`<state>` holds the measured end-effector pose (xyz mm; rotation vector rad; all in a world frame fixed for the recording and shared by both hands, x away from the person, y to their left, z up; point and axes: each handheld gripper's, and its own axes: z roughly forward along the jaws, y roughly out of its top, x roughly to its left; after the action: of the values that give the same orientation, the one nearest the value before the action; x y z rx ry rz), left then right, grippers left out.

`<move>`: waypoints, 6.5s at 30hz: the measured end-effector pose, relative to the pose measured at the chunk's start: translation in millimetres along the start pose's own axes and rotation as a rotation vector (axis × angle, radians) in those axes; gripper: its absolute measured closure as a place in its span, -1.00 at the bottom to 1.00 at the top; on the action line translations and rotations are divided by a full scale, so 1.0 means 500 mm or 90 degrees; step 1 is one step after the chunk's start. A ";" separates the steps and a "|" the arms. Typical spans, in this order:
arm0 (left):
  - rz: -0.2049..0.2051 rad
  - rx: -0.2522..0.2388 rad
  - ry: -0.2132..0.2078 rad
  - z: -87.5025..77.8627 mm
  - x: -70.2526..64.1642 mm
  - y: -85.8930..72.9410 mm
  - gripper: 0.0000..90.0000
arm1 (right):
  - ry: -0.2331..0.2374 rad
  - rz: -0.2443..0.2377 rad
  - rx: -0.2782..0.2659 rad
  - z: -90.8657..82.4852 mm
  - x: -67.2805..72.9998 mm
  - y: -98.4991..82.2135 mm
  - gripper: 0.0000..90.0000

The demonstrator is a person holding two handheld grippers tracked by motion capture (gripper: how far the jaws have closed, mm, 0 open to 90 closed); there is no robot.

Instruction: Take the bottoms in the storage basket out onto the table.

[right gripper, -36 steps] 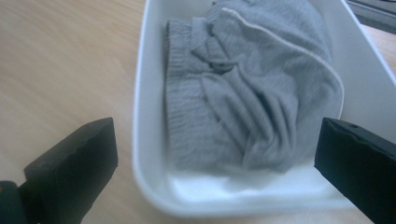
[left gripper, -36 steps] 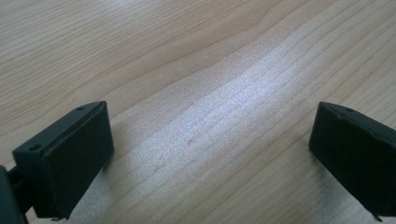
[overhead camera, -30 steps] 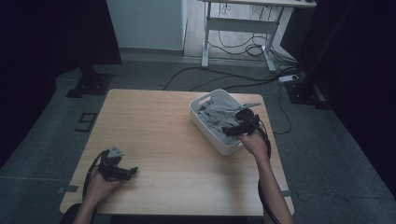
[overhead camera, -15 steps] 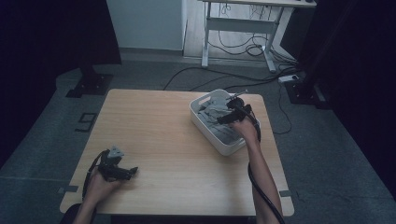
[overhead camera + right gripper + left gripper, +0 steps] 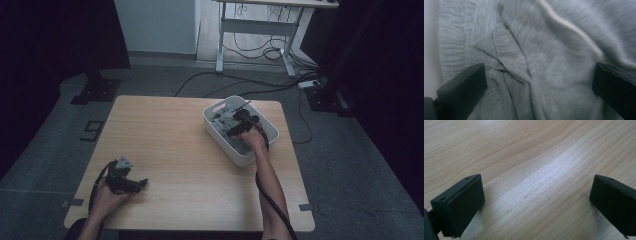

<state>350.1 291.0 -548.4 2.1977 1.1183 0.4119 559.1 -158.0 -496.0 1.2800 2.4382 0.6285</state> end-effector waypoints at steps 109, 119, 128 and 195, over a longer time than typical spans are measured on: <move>-0.003 0.001 0.004 0.001 -0.006 0.002 -1.00 | 0.196 -0.074 -0.254 -0.349 0.282 0.039 0.66; -0.004 0.001 0.003 0.001 -0.006 0.002 -1.00 | 0.220 -0.096 -0.222 -0.252 0.332 -0.002 0.66; -0.004 0.000 0.003 0.001 -0.006 0.002 -1.00 | 0.226 -0.115 -0.198 -0.173 0.369 -0.042 0.65; 0.003 0.002 -0.003 -0.001 -0.012 -0.001 -1.00 | 0.067 0.018 -0.158 -0.187 0.219 -0.369 -1.00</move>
<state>345.9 286.4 -548.1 2.2034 1.1124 0.4080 327.4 -181.6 -519.4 1.2091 2.3352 0.9943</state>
